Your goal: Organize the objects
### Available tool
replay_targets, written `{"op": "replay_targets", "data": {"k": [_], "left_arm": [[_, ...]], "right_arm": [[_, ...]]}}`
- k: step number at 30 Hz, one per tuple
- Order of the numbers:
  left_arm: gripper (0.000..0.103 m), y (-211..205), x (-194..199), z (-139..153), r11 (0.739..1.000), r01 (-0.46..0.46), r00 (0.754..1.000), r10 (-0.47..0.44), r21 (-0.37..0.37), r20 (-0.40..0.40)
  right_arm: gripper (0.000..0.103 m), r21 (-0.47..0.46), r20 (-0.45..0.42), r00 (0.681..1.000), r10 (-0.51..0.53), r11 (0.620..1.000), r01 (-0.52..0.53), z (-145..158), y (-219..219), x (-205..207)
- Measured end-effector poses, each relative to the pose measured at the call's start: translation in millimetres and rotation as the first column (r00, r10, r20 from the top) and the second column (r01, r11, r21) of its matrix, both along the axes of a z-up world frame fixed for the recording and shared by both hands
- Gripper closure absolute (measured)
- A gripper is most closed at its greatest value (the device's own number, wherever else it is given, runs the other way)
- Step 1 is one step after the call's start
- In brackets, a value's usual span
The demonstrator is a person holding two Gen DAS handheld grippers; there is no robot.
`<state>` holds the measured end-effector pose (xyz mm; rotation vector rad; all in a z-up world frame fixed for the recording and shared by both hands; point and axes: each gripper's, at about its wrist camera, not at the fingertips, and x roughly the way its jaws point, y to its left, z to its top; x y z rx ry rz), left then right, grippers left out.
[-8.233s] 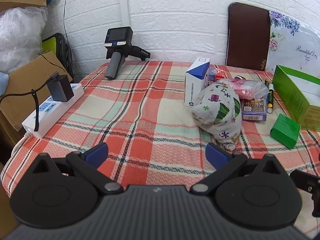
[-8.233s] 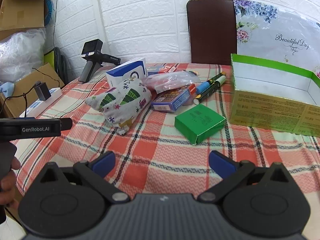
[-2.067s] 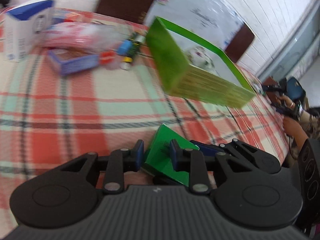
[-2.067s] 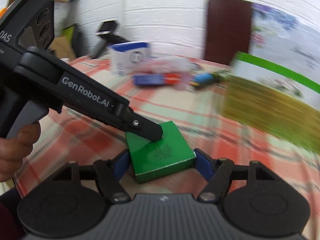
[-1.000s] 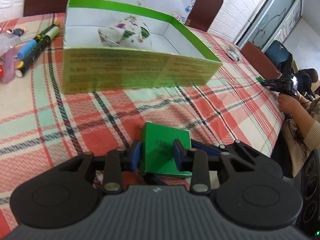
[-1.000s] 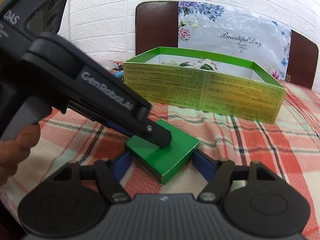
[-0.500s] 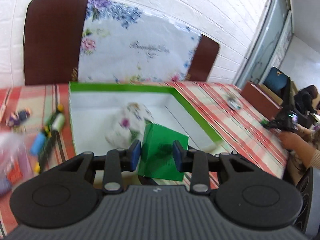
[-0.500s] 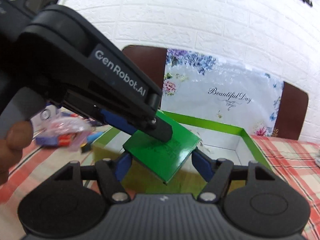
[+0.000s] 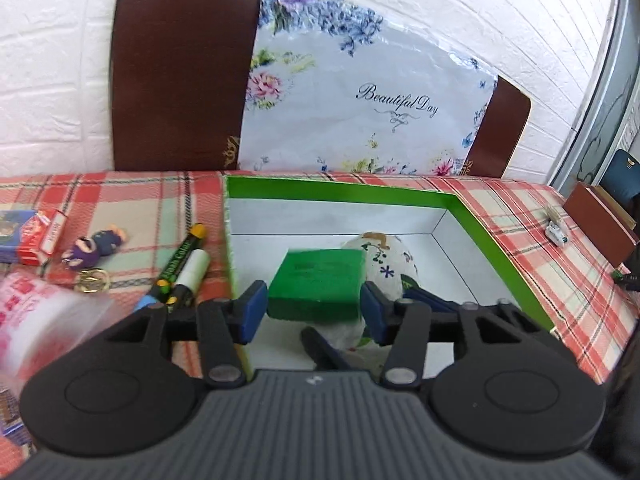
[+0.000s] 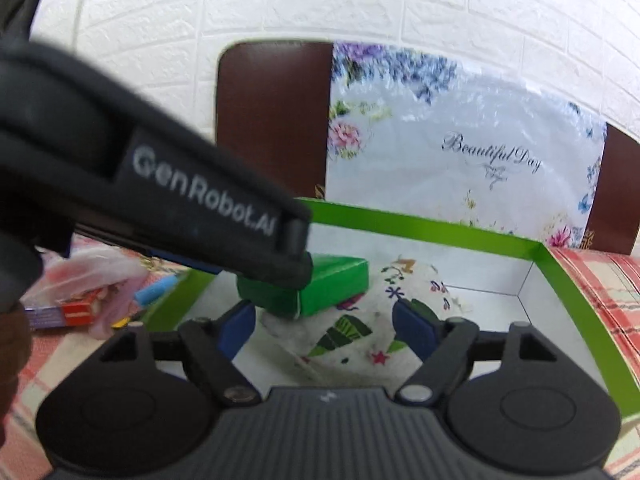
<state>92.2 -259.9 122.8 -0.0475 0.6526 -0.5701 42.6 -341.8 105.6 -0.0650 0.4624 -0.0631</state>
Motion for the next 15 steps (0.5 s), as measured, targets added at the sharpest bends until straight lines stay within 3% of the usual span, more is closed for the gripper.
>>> {"op": "replay_targets", "data": {"k": [4, 9, 15], "left_arm": [[0.049, 12.0, -20.2, 4.6, 0.999, -0.043, 0.998, 0.042, 0.014, 0.044], [0.049, 32.1, -49.5, 1.6, 0.997, -0.076, 0.995, 0.074, 0.027, 0.06], [0.048, 58.5, -79.1, -16.7, 0.99, -0.114, 0.992, 0.108, 0.083, 0.071]], "right_arm": [[0.024, -0.029, 0.056, 0.998, -0.005, 1.0, 0.007, 3.5, 12.0, -39.5], [0.024, 0.033, 0.111, 0.991, -0.069, 0.997, 0.066, 9.3, 16.7, -87.3], [0.024, 0.102, -0.013, 0.998, -0.066, 0.993, 0.067, -12.2, 24.6, -103.8]]}}
